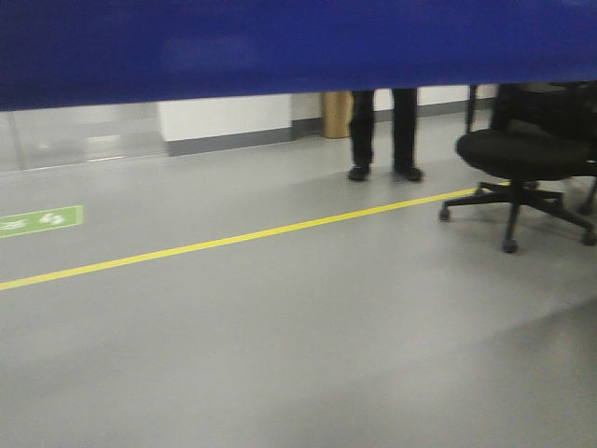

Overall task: Move blue bin to conveyor side
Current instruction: 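Hold the bin with both grippers while the base drives to the conveyor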

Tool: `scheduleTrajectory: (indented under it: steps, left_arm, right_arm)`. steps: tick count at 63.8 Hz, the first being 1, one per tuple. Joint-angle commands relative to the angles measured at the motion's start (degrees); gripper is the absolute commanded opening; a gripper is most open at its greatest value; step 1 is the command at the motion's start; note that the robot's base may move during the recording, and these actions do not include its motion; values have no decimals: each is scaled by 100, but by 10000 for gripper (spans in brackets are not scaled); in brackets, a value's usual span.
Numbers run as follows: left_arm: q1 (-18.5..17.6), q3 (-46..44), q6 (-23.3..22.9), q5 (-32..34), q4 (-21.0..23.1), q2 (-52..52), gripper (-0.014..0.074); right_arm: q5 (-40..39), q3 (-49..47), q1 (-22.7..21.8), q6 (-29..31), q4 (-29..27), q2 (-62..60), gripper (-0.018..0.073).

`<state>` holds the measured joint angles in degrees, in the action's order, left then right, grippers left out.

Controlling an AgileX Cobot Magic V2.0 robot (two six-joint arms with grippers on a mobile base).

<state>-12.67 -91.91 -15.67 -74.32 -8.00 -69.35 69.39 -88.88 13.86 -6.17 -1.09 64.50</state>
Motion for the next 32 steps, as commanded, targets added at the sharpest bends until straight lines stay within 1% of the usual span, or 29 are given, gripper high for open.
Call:
scheduleTrajectory:
  steps: [1,32]
  left_arm:
    - [-37,-76,12,435,-73,118,-18]
    - [-37,-76,12,435,-136,118,-18]
  right_arm:
    - [-564,-82,-16,113,78,-121,-88]
    - [-564,-82,-16,113,78,-121,-88]
